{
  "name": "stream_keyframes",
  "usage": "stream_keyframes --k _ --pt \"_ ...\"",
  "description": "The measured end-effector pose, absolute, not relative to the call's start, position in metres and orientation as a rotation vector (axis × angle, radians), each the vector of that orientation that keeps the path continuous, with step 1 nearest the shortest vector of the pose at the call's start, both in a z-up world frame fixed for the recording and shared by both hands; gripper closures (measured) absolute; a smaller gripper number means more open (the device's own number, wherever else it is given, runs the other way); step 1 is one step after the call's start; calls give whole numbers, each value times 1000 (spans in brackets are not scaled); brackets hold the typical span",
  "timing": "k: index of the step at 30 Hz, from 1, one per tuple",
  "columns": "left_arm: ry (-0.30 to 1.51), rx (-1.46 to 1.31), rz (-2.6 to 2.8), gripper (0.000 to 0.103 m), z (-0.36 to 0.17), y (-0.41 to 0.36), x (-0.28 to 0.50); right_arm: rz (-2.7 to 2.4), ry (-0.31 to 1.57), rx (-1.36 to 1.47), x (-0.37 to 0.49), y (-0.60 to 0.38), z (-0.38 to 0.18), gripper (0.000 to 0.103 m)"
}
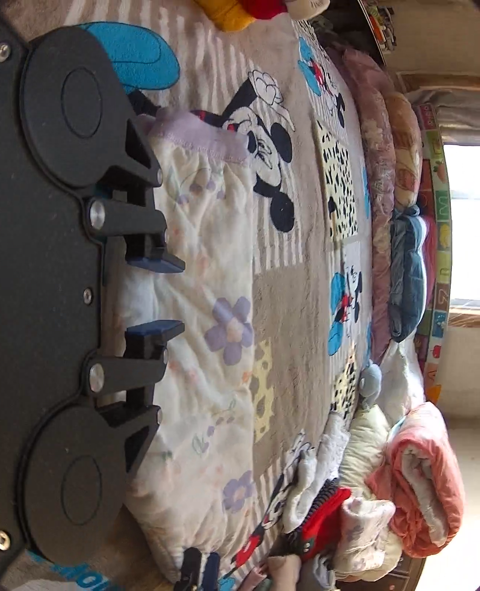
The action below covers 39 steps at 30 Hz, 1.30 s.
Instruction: Fold clothes
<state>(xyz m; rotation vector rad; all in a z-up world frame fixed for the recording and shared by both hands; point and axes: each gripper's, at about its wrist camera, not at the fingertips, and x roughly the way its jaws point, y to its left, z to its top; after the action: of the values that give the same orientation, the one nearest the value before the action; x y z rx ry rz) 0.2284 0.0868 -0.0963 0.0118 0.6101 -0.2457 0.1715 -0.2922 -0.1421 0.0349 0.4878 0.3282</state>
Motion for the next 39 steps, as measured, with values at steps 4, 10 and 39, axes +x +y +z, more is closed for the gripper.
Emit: stream_keyframes --k 4,10,39 --pt "592 -187 -202 60 -81 118 221 331 451 49 163 -295 -135 45" --pt "633 -572 -117 53 -84 160 210 246 452 123 155 -317 -128 44" --pt "580 -1175 -54 47 -144 204 217 243 527 632 129 -349 -134 38"
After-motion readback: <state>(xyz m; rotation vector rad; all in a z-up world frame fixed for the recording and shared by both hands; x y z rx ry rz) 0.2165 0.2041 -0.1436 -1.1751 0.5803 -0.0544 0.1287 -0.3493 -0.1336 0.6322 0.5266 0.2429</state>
